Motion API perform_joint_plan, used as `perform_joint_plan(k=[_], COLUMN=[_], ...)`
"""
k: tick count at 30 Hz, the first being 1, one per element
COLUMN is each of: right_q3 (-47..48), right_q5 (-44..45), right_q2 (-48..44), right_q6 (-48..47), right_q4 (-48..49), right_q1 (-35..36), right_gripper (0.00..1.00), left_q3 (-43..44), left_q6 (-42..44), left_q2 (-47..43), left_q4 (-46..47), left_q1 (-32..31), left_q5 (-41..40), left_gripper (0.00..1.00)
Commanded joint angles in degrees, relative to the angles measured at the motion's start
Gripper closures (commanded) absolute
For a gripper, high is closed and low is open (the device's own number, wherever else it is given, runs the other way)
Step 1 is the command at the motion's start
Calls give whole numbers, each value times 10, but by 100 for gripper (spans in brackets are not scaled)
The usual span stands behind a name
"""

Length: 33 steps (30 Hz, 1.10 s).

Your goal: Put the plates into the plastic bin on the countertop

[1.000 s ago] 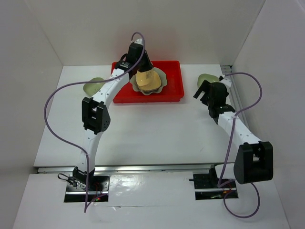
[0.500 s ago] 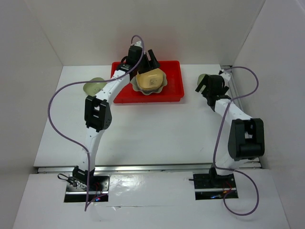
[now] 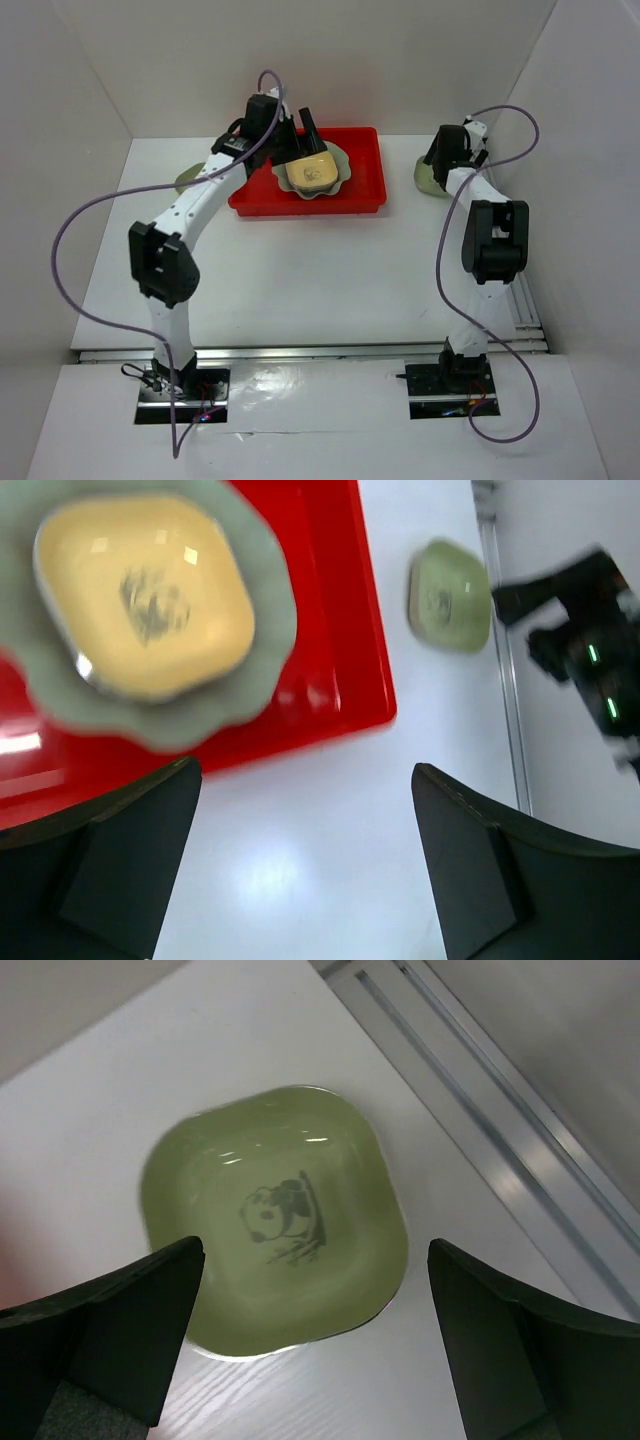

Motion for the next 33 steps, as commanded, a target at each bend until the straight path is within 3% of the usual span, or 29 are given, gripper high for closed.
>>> perform_joint_plan(k=[1, 4, 8, 14, 20, 21, 22, 23, 25, 33], right_q3=[37, 33, 28, 28, 23, 28, 33, 40, 51, 73], right_q5=[3, -9, -23, -72, -99, -99, -106, -106, -106, -140], right_q2=[41, 63, 79, 115, 132, 133, 139, 140, 140, 56], right_q6=[-35, -26, -26, -9, 1, 1, 1, 7, 19, 119], right_q4=[-39, -41, -36, -42, -30, -30, -42, -49, -54, -72], right_q1=[-40, -59, -80, -86, -91, -91, -91, -91, -91, -83], right_gripper=[0, 1, 3, 23, 28, 34, 46, 79, 100, 100], left_q3=[-102, -161, -191, -256, -263, -268, -268, -275, -282, -369], left_q6=[29, 36, 22, 17, 23, 23, 23, 23, 29, 36], left_q2=[-121, -194, -248, -329, -361, -361, -366, -372, -377, -448], left_q4=[-30, -42, -66, -78, -106, -106, -106, -111, -116, -167], left_q1=[-13, -24, -29, -35, -35, -35, -35, -35, -35, -35], left_q5=[-26, -81, -82, -93, -119, -119, -119, -119, -125, -184], left_gripper=[0, 0, 0, 0, 0, 0, 0, 0, 0, 0])
